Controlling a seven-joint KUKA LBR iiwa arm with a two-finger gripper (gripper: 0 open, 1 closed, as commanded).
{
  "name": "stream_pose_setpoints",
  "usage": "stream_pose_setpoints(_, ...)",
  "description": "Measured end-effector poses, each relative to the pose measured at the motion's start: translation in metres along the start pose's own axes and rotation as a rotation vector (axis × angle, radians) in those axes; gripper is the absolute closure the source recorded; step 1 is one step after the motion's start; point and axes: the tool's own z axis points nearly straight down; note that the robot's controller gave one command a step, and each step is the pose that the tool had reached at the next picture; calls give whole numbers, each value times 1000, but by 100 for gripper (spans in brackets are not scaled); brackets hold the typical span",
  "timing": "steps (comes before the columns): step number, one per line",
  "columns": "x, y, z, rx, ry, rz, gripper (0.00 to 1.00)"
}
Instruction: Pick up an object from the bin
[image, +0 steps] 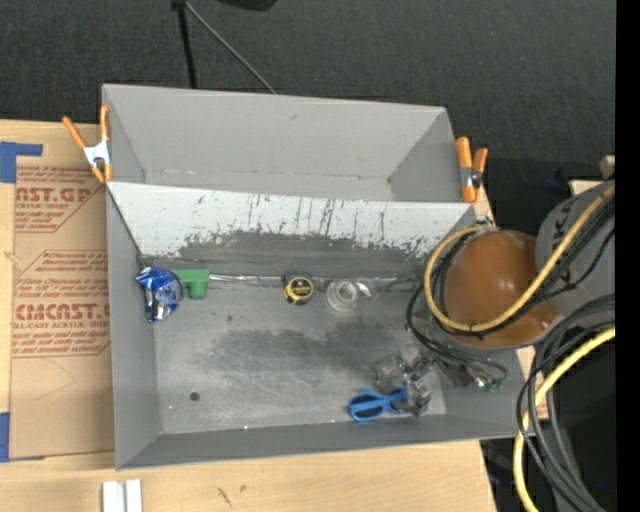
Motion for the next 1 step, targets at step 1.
stream_pose_setpoints(1, -15, -1, -176, 6, -5, -6, 100)
